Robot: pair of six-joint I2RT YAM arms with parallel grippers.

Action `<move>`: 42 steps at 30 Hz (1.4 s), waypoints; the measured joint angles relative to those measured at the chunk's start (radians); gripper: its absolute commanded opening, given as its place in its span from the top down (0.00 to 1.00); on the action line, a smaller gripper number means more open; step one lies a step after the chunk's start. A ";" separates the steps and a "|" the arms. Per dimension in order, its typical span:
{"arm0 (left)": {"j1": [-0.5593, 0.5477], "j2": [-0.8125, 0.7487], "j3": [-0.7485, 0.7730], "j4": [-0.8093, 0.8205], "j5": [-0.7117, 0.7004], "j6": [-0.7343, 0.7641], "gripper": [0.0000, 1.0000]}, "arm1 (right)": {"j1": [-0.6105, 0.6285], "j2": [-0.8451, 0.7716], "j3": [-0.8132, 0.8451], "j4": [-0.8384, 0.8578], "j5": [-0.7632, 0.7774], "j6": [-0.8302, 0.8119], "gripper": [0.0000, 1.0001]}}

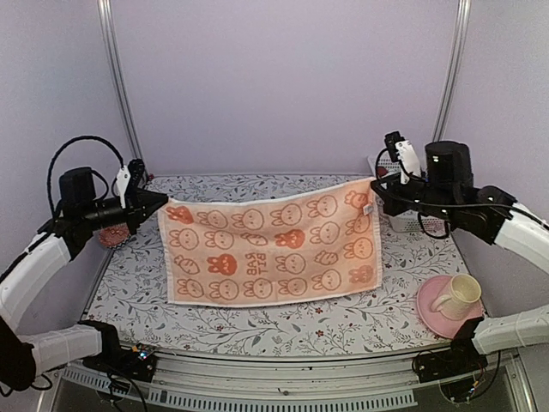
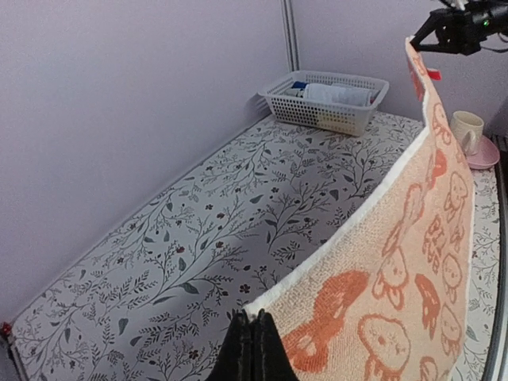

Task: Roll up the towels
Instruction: Flatten out the towel at the center of the board, then fold the towel at the center of the board.

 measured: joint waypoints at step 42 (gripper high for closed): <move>-0.028 0.724 0.195 0.096 -0.180 0.190 1.00 | -0.254 0.866 0.317 0.066 -0.206 -0.218 0.98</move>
